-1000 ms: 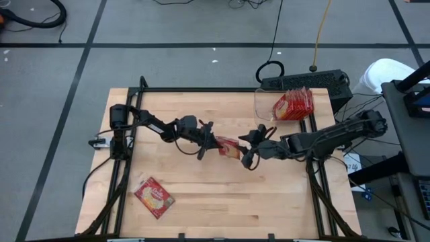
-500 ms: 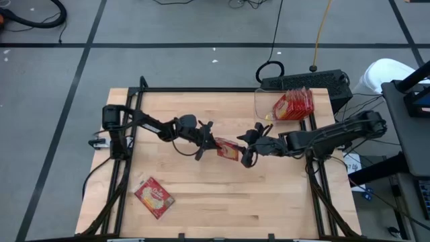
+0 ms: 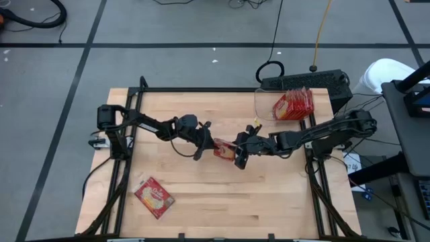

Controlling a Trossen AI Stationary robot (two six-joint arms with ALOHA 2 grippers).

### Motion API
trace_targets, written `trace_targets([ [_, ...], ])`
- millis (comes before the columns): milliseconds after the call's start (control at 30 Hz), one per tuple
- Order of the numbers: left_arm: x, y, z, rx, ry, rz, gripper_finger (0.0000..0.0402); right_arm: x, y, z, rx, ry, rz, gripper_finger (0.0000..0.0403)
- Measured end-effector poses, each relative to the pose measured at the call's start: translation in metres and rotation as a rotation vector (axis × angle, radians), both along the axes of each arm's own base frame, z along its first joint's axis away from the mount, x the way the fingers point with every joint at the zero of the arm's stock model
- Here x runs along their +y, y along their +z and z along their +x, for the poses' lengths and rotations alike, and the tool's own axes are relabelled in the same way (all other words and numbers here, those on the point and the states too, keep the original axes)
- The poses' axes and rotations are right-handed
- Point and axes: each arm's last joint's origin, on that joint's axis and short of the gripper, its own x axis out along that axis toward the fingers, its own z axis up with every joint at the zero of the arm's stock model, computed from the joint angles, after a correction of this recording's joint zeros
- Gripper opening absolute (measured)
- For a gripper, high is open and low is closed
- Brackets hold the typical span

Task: Sort popcorn bags into baskets
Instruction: Put the red popcorn bag into the transparent bin

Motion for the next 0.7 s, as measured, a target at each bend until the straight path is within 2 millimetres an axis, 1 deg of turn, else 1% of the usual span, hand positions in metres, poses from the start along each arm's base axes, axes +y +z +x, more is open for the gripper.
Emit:
trace_targets([
  [200,0.0,-0.001,0.0,0.01,0.004,-0.012,0.0035,0.0,0.0,0.002,-0.011,0.015,-0.016,0.0016],
  [267,0.0,0.0,0.0,0.018,0.014,-0.036,0.0039,0.0,0.001,0.002,-0.013,0.018,-0.019,0.0008],
  [333,0.0,-0.001,0.0,0.024,0.02,-0.041,0.0054,0.0,0.003,0.0,-0.017,0.018,-0.021,0.0011],
  [400,0.001,-0.002,0.0,0.035,0.039,-0.043,0.0083,0.0,0.007,-0.001,-0.038,0.013,-0.019,0.0016],
  [500,0.002,0.004,-0.002,0.041,0.116,-0.023,0.0142,-0.001,0.012,-0.005,-0.043,0.011,-0.018,0.0017],
  [633,0.008,0.02,-0.008,0.063,0.319,0.045,0.022,-0.004,0.024,-0.017,-0.049,-0.019,-0.027,0.0007],
  [700,0.012,0.028,-0.013,0.082,0.428,0.052,0.025,-0.007,0.032,-0.027,-0.056,-0.086,-0.028,0.0005],
])
